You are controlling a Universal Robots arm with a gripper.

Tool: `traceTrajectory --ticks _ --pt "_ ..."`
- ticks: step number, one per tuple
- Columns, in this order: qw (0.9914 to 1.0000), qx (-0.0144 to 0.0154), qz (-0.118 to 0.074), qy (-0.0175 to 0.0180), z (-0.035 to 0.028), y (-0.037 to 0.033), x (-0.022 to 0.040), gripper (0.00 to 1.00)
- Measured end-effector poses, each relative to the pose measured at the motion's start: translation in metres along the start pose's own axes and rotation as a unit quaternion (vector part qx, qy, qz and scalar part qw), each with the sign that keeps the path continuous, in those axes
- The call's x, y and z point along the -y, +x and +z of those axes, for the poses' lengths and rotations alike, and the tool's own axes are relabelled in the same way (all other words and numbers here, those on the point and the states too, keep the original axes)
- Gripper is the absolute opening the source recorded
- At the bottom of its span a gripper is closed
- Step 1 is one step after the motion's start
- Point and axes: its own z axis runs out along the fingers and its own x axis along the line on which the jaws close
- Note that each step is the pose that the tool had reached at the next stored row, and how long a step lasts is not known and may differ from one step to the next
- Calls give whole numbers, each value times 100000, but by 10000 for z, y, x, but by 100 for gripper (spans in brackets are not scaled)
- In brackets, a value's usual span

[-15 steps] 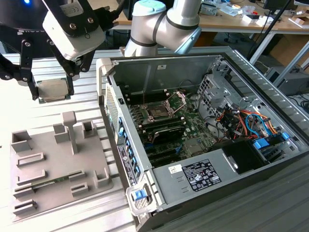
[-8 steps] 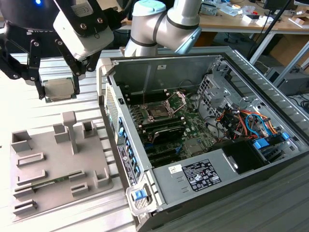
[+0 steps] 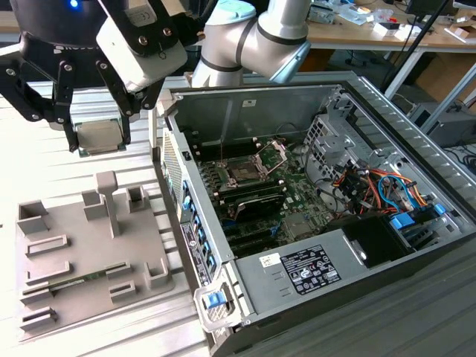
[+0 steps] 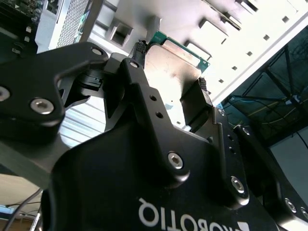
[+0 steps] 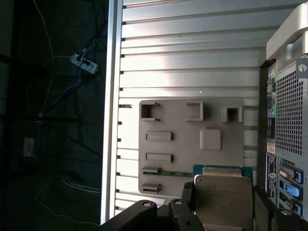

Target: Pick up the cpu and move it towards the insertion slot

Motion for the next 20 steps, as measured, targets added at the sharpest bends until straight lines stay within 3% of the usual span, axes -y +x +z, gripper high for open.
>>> traceTrajectory --ticks 20 --pt "100000 -4 0 0 -1 -230 12 55"
